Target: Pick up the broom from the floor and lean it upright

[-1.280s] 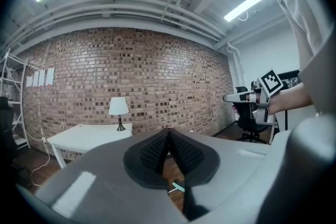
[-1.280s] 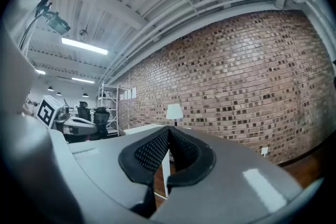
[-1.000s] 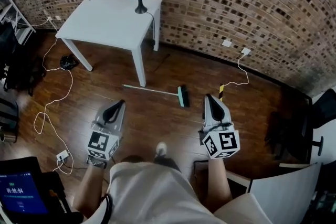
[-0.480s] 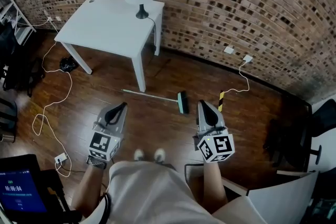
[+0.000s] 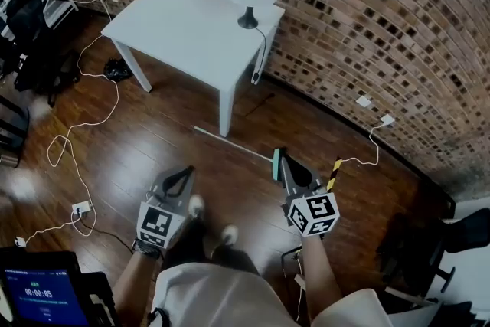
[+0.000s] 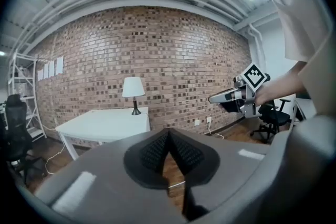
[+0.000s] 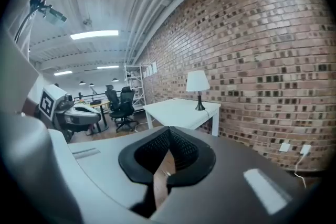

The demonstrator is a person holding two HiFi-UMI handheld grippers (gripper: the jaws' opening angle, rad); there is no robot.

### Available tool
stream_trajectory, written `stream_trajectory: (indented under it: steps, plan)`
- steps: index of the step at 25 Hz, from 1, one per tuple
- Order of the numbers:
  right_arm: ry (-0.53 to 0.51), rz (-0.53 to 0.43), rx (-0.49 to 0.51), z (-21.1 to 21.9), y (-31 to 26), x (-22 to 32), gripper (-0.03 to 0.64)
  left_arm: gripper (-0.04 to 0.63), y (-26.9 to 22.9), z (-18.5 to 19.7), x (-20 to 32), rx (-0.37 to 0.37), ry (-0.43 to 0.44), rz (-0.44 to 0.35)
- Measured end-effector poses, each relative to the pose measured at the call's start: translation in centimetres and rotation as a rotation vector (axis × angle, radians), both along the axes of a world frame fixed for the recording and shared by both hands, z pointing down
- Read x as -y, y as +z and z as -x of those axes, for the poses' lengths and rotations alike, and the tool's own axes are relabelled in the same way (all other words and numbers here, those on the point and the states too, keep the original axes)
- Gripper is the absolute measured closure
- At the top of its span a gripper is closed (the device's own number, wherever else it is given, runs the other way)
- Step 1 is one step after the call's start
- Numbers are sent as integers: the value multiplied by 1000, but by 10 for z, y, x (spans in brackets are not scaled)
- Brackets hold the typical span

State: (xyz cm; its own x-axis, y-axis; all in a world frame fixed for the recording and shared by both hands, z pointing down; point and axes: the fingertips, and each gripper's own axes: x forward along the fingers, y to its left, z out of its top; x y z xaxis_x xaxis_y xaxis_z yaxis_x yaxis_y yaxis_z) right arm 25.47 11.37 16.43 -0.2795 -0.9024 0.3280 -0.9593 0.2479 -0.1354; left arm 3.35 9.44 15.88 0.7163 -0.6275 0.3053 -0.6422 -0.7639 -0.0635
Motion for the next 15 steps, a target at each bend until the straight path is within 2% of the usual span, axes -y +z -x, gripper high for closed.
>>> stream_trajectory:
  steps: [3, 7, 11, 15]
  plan:
    - [-69, 90, 1, 24, 65, 51, 597, 594, 32, 22, 35, 9, -47, 33]
    - [-141, 217, -122, 50, 173, 108, 579, 594, 97, 59, 85, 1, -121, 97]
    - [-215, 272, -199, 77, 269, 173, 570, 595, 169, 94, 144, 40, -188, 132]
    - [-318, 336, -277, 112, 386, 219, 567, 595, 270, 115, 189, 69, -216, 188]
